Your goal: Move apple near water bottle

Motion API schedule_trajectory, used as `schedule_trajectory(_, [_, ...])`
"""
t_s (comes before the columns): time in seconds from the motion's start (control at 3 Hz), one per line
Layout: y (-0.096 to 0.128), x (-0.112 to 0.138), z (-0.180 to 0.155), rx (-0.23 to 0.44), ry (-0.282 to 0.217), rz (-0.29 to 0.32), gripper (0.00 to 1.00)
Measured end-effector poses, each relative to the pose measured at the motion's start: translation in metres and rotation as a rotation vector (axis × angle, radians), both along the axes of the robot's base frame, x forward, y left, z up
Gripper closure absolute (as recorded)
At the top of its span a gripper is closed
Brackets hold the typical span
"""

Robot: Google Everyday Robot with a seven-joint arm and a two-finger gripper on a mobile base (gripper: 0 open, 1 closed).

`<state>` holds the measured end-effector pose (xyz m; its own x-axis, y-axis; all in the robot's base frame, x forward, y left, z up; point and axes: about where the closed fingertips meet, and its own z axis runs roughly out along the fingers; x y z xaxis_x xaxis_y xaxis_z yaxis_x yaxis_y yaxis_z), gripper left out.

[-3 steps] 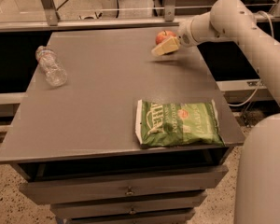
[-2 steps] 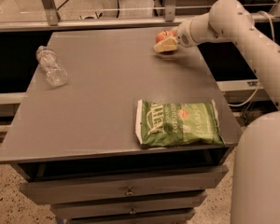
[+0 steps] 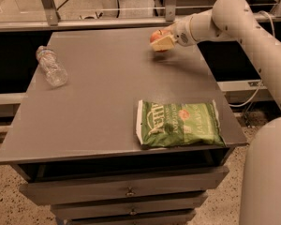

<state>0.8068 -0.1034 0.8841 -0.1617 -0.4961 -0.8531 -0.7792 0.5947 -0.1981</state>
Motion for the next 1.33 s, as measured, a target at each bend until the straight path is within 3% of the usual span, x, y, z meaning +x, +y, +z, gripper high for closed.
schedule_trajectory(0.33, [0.044, -0.04, 0.018, 0.026, -0.007, 0.15, 1.0])
schedule_trajectory(1.0, [0.064, -0.046, 0.017, 0.046, -0.01, 0.187, 1.0])
schedule_trajectory(1.33, [0.121, -0.052, 0.023, 0.071, -0.035, 0.259, 1.0])
